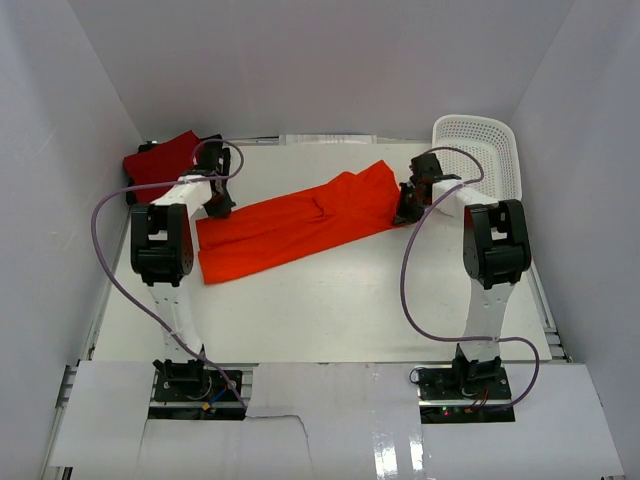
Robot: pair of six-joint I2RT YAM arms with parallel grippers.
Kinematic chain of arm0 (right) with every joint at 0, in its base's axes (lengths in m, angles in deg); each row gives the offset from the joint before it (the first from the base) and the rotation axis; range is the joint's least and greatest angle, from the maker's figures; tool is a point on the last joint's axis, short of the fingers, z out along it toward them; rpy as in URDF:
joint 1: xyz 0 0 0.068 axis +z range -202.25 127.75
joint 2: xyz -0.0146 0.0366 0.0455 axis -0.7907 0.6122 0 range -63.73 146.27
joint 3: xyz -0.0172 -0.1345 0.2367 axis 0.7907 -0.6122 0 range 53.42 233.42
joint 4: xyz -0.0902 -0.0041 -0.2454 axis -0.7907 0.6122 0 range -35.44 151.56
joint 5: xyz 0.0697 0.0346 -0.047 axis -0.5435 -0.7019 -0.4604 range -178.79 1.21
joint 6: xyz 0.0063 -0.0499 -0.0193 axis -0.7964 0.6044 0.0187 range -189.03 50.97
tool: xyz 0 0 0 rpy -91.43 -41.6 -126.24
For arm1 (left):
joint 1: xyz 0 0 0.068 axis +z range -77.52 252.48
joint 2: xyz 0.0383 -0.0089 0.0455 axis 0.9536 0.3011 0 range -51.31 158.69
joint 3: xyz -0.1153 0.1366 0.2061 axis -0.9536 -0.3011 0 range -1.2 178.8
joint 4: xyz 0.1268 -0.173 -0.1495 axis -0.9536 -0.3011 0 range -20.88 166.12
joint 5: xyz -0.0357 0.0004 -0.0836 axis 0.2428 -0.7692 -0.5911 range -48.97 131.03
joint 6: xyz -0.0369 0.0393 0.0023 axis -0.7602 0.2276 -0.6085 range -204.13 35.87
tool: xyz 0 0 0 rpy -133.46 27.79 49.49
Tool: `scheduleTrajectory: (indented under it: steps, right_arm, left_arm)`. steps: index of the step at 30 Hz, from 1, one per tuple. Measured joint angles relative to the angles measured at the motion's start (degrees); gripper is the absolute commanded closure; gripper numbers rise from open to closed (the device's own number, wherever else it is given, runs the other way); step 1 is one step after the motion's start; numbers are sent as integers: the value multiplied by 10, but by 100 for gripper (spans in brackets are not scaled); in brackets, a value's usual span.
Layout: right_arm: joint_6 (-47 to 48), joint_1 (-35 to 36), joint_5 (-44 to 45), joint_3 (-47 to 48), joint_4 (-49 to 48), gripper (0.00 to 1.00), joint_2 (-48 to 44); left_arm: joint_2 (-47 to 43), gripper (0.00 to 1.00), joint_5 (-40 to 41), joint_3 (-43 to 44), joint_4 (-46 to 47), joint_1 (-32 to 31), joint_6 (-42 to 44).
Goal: Fold and stack the t-shirts
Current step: Rotate the tshirt 90 degrees
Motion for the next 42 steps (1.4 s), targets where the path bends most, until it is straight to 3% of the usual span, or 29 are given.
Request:
scheduleTrajectory:
  steps: [6, 13, 20, 31, 42]
  right_arm:
    - [0, -2, -9, 78, 10, 92, 54]
    - [-4, -2, -48, 170, 3, 92, 122]
    - [-24, -3, -97, 274, -25, 92, 200]
    - [-71, -5, -177, 429, -77, 92, 319]
    - [-172, -16, -248, 477, -179, 92, 383]
  left_arm:
    - [-73, 100, 39, -102, -21, -25, -17]
    - [-157, 100, 43, -211, -52, -102, -54]
    - [-209, 100, 13, -270, -85, -153, -94]
    - [-301, 100, -69, -372, -144, -168, -143]
    - [-321, 100, -135, -402, -153, -297, -221]
